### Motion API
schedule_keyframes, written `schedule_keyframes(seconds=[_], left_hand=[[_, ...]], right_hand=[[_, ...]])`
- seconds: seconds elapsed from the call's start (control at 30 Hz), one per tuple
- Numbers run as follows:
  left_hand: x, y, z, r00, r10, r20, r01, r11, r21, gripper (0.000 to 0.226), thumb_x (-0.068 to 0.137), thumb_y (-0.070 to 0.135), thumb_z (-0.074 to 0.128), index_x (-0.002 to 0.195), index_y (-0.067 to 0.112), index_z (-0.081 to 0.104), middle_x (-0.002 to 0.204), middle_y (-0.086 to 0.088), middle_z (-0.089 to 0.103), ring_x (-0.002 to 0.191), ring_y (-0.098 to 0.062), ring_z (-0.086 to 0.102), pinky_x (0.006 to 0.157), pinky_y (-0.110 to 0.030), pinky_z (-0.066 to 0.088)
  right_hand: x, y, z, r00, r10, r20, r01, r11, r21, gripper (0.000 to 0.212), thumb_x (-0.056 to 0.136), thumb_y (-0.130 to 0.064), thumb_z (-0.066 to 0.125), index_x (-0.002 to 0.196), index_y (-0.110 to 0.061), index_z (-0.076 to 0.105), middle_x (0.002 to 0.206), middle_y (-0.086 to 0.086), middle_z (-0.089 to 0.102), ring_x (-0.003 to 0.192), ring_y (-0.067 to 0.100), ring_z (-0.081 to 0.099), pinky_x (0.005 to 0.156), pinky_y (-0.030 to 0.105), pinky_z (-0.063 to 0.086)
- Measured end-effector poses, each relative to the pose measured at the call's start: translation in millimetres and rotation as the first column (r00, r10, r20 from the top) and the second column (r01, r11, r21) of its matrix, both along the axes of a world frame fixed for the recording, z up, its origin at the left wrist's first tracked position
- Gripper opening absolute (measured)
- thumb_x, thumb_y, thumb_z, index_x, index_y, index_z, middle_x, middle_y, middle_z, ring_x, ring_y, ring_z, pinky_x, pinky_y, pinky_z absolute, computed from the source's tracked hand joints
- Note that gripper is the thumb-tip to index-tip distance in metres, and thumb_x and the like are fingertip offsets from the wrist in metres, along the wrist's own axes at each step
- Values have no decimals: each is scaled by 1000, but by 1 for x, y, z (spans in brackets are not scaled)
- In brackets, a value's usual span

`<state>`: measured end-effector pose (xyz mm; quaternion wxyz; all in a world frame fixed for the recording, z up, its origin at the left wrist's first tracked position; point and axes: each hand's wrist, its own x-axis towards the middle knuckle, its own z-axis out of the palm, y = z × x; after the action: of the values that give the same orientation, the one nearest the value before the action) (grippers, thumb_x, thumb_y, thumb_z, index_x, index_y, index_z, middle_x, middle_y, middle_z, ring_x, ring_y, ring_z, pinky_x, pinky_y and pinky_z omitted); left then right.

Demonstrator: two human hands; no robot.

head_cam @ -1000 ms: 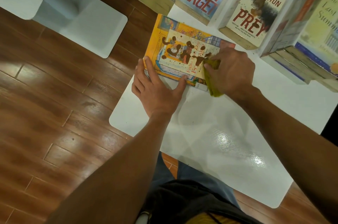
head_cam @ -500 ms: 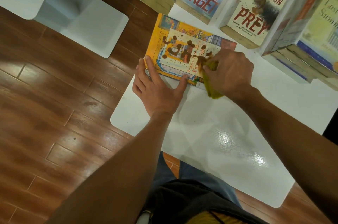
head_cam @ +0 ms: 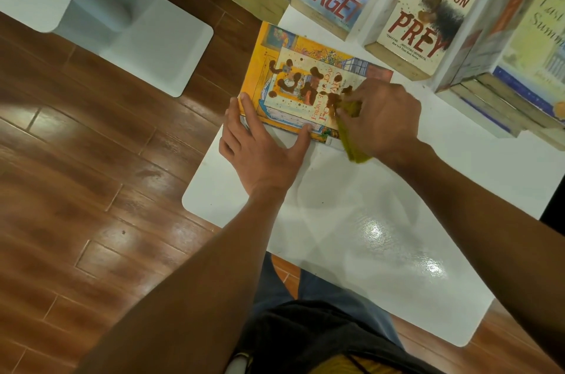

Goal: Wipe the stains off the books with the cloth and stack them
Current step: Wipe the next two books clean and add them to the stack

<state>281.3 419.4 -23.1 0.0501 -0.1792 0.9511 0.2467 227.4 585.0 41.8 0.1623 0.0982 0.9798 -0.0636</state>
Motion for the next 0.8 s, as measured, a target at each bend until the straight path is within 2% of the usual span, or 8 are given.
schedule_keyframes(seconds=[0.07,0.2,0.33,0.43,0.57,0.67,0.8], left_hand=[[1,0,0,1000,2,-4,-2,1000,3,111,77,87,51,159,18,20,163,-4,24,148,-24,22,121,-42,15],[-1,0,0,1000,9,-1,-9,1000,6,111,77,87,50,159,18,20,163,-4,24,149,-24,21,121,-41,14],[1,0,0,1000,3,-4,-3,1000,11,111,77,88,50,159,18,20,163,-4,24,149,-24,22,121,-41,14],[0,0,0,1000,11,2,-11,1000,9,111,78,88,49,159,18,20,163,-4,23,149,-24,21,121,-41,14],[1,0,1,1000,3,-4,-3,1000,5,111,78,87,50,158,17,21,162,-4,24,148,-24,22,120,-43,17],[0,0,1,1000,6,-1,-6,1000,-4,111,78,87,51,158,17,21,162,-5,25,148,-24,23,120,-42,17],[1,0,1,1000,3,-8,-3,1000,5,110,78,86,52,158,17,21,162,-4,25,148,-24,23,120,-42,17]], right_hand=[[2,-2,0,999,47,23,-47,999,4,37,90,-53,64,110,-23,71,107,0,70,89,23,66,72,31,44],[-6,4,2,998,-63,4,64,998,-25,42,89,-55,65,116,-23,68,110,1,70,94,23,65,73,33,46],[1,0,2,999,26,26,-25,999,-31,37,89,-53,66,111,-24,72,109,-1,71,92,22,65,73,32,46],[-3,4,1,998,-57,9,57,998,-31,41,89,-55,66,116,-24,70,110,1,70,95,23,65,73,32,46],[5,1,-1,999,19,27,-18,999,-37,37,88,-54,66,112,-26,73,113,-3,70,97,22,64,76,32,46],[-2,8,-2,996,-90,10,91,995,-47,41,88,-57,65,115,-27,71,112,-2,70,97,22,64,73,32,46],[6,3,1,999,10,39,-9,1000,-28,39,88,-56,65,112,-26,73,111,-3,70,97,22,63,73,31,43]])
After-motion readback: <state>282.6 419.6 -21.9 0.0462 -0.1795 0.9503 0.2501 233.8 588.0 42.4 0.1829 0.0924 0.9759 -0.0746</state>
